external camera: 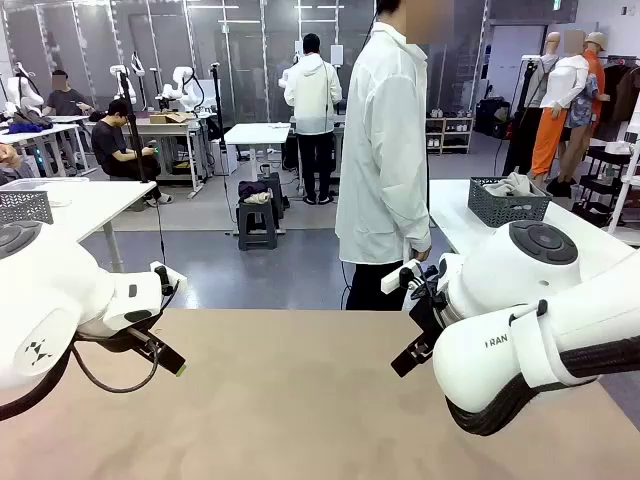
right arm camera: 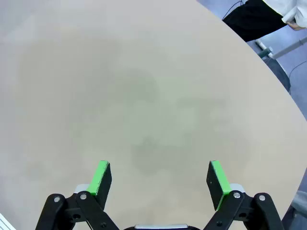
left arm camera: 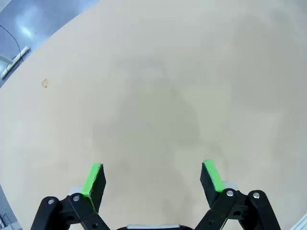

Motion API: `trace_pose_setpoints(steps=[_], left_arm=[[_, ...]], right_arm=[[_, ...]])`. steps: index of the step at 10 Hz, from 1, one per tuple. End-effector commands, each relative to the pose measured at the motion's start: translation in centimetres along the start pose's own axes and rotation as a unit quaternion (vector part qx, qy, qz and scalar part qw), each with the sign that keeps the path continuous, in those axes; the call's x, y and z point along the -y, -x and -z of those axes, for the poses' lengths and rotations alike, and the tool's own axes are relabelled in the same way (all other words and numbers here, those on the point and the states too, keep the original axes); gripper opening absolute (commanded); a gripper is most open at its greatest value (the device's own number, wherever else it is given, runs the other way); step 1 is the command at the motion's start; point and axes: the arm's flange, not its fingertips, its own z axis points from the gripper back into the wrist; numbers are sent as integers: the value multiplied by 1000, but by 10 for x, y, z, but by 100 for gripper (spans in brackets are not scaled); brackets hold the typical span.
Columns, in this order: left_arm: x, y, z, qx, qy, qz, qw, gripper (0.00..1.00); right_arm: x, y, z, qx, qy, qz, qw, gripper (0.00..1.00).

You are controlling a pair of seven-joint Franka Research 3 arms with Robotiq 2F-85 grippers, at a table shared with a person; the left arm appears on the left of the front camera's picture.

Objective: Fold the towels and place them in the basket.
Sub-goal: When a person lays out a Towel with hook on the table, fold it in half twice.

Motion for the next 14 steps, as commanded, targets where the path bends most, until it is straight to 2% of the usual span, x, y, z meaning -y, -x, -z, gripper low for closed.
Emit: trace_pose_setpoints(steps=[1,14], left_arm=[[0,0,0,0,0,0,1000,100],[0,0,0,0,0,0,1000,100]], right_arm=[[0,0,0,0,0,0,1000,100],[0,0,0,0,0,0,1000,100]])
